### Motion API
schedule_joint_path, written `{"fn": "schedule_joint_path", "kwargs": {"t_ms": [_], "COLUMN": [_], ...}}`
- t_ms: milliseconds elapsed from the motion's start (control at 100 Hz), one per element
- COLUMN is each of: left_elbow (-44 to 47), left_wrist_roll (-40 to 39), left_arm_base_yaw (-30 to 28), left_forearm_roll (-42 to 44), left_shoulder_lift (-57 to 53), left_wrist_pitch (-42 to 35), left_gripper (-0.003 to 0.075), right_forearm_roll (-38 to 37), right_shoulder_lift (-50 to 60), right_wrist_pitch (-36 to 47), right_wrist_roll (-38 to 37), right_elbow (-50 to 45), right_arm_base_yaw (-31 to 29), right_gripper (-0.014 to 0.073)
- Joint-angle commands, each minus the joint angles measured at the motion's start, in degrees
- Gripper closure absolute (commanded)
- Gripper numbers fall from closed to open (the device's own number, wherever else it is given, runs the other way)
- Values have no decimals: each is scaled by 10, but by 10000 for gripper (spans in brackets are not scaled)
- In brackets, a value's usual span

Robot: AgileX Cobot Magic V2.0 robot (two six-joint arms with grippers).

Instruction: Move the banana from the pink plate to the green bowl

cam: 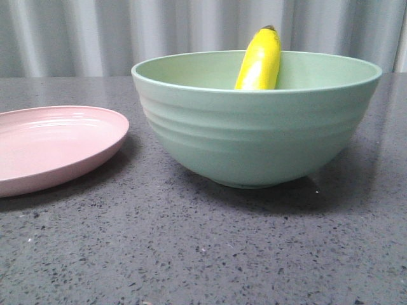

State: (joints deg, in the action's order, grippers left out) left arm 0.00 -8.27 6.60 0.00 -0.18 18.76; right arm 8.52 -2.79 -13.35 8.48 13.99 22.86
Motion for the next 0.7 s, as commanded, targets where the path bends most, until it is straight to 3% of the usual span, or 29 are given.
{"fn": "schedule_joint_path", "kwargs": {"t_ms": [0, 110, 450, 540, 690], "left_elbow": [6, 6, 6, 6, 6], "left_wrist_roll": [-5, -5, -5, -5, -5], "left_arm_base_yaw": [-1, -1, -1, -1, -1], "left_forearm_roll": [0, 0, 0, 0, 0], "left_shoulder_lift": [-18, -18, -18, -18, -17], "left_wrist_pitch": [-28, -28, -28, -28, -28], "left_gripper": [741, 741, 741, 741, 741], "right_forearm_roll": [-4, -4, -19, -60, -63], "right_shoulder_lift": [-4, -4, -4, -2, 38], "right_wrist_pitch": [61, 83, 279, 239, 162], "right_wrist_roll": [5, 5, -46, -71, -75], "right_elbow": [-8, -46, -159, -158, -158], "right_arm_base_yaw": [-9, -43, -193, -230, -273], "right_gripper": [665, 665, 665, 665, 665]}}
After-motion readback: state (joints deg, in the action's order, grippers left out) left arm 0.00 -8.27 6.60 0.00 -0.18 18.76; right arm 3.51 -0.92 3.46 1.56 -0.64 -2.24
